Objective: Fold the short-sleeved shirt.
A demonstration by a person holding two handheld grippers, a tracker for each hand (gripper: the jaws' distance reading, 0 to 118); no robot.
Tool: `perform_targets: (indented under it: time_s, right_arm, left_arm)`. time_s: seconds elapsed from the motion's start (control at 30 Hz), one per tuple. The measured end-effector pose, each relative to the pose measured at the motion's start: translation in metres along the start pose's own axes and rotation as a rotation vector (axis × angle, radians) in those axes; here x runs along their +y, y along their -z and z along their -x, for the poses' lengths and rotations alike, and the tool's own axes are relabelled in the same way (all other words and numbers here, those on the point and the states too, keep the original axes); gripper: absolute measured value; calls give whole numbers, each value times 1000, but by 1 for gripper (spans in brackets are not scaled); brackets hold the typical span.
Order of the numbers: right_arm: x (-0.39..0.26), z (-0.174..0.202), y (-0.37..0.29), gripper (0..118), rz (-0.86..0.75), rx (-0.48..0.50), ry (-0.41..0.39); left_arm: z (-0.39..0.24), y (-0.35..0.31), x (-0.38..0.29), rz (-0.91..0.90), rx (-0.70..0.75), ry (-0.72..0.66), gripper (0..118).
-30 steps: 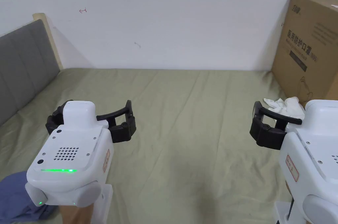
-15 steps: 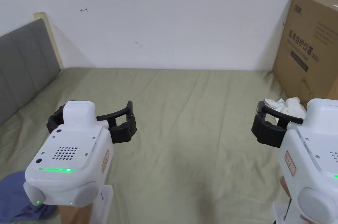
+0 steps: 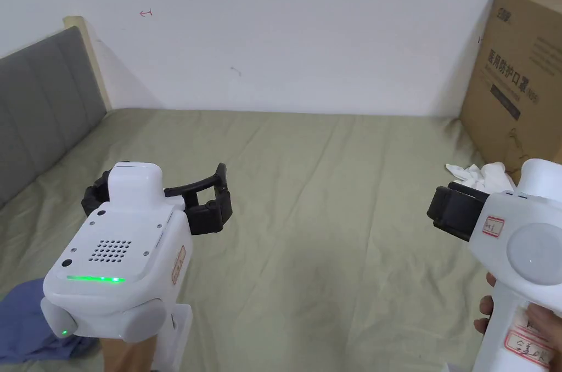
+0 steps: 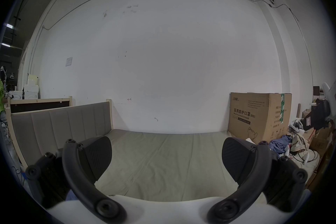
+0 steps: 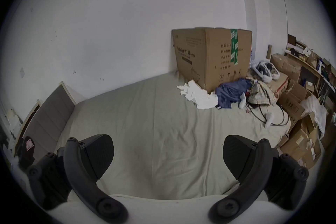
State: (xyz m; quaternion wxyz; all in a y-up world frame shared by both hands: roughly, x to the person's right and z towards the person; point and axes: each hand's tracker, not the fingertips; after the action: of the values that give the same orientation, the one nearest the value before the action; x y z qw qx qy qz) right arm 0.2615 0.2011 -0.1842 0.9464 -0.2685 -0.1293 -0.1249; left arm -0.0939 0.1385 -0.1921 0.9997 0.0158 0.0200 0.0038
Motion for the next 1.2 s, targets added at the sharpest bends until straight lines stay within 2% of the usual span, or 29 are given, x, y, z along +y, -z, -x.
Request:
perform_targets:
  time_s: [0.2, 0.57, 0.67, 0.77, 0.9, 1.0, 1.2]
  right_arm:
    - [-2, -2, 2, 118, 10, 4, 19]
    - [-6, 0, 6, 118, -17, 12, -5]
    - [-8, -1, 5, 118, -70, 48, -17]
    - [-11, -3, 3, 118, -188, 71, -28]
    - [-25, -5, -3, 118, -432, 141, -115]
    - [-36, -2, -3, 118, -583, 111, -158]
    - [-42, 2, 4, 118, -618, 54, -227]
  left_arm:
    - [2, -1, -1, 3, 3, 0, 118]
    - [4, -2, -1, 6, 8, 2, 118]
    - [5, -2, -1, 4, 9, 5, 118]
    - [5, -1, -1, 2, 9, 7, 118]
    - [5, -2, -1, -5, 14, 3, 118]
    - [4, -2, -1, -12, 21, 5, 118]
    - [4, -4, -1, -26, 24, 10, 118]
